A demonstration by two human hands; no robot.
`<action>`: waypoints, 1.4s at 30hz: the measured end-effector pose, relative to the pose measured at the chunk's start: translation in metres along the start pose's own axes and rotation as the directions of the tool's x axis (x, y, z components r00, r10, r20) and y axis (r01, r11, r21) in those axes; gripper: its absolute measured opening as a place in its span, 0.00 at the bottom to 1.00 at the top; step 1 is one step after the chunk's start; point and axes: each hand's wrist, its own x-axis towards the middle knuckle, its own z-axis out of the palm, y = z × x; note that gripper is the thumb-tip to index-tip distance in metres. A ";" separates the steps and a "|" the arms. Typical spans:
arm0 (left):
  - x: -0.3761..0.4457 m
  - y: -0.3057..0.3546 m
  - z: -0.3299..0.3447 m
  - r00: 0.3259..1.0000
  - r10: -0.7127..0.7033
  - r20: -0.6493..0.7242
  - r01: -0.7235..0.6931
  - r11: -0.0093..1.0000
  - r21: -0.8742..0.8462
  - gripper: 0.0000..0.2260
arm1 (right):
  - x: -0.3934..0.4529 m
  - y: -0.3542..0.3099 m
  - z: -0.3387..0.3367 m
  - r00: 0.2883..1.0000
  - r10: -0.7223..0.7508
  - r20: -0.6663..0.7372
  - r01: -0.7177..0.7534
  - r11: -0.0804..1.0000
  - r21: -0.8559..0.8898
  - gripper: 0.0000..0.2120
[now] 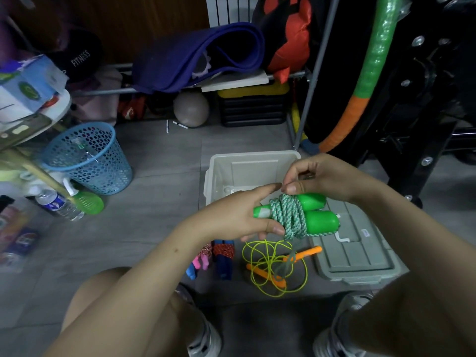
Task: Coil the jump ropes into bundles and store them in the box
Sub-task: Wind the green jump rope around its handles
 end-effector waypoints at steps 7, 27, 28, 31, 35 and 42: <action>0.002 -0.002 0.001 1.000 0.009 -0.016 -0.010 0.999 -0.044 0.41 | 0.002 0.003 -0.002 0.999 -0.041 -0.033 0.042 0.998 0.037 0.08; -0.002 -0.003 -0.008 0.983 0.134 -0.126 -0.179 0.851 -0.494 0.21 | -0.019 0.012 0.009 0.983 0.129 0.132 -0.184 0.754 0.631 0.55; -0.001 -0.002 -0.009 0.983 0.125 -0.133 -0.175 0.853 -0.492 0.20 | -0.018 0.013 0.010 0.986 0.116 0.119 -0.166 0.756 0.633 0.55; -0.001 -0.002 -0.010 0.980 0.103 -0.172 -0.175 0.858 -0.483 0.19 | -0.017 0.017 0.014 0.993 0.064 0.101 -0.116 0.703 0.701 0.51; 0.005 -0.003 -0.011 0.965 0.053 -0.257 -0.169 0.875 -0.454 0.17 | -0.017 0.021 0.024 0.995 0.074 0.071 -0.102 0.786 0.609 0.41; 0.010 -0.006 0.000 0.941 0.002 -0.339 -0.160 0.884 -0.440 0.16 | -0.014 0.022 0.039 0.966 0.203 -0.159 -0.147 0.940 0.308 0.28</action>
